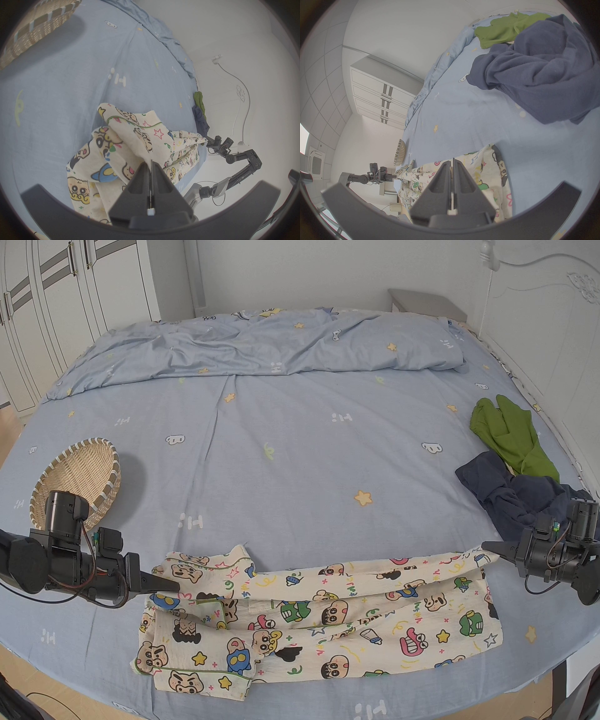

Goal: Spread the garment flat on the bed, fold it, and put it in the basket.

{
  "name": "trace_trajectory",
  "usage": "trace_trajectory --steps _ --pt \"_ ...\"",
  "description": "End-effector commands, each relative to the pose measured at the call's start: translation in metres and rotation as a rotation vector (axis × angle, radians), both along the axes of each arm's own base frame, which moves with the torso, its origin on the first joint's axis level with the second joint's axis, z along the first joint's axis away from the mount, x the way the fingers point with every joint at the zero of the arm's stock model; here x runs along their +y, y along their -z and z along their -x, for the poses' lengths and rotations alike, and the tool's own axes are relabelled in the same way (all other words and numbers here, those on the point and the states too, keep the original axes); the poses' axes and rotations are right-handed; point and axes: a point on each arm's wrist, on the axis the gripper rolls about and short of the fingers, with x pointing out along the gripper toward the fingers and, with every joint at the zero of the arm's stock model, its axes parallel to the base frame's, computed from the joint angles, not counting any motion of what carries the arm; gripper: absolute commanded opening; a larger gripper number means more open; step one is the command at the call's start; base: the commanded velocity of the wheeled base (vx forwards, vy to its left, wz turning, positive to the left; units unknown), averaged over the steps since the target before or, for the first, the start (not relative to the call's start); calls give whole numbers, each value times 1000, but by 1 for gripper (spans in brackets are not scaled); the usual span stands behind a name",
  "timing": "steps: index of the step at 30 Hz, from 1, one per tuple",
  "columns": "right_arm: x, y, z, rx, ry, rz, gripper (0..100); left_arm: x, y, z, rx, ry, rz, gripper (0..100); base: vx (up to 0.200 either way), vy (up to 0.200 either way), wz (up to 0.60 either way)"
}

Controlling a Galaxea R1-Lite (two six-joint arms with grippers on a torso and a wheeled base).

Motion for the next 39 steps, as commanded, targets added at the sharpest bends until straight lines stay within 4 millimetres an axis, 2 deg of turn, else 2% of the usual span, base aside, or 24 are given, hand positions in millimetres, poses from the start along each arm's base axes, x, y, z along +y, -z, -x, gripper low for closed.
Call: trace_trajectory --steps 1,13,32,33,39 --pt "1 0 5 -5 -8 10 0 1 4 9 1 -5 -1 0 0 0 0" --pt "1 2 2 -25 -18 36 0 3 5 3 -20 -11 -3 0 0 0 0" --pt "0 19 -7 18 -31 47 0 3 16 -4 -7 -15 -7 0 0 0 0" --pt "-1 19 -8 14 -29 49 100 3 16 -4 -6 -14 -8 100 0 0 0" --pt "-3 26 -13 32 -25 45 100 3 12 0 -14 -10 0 100 0 0 0"
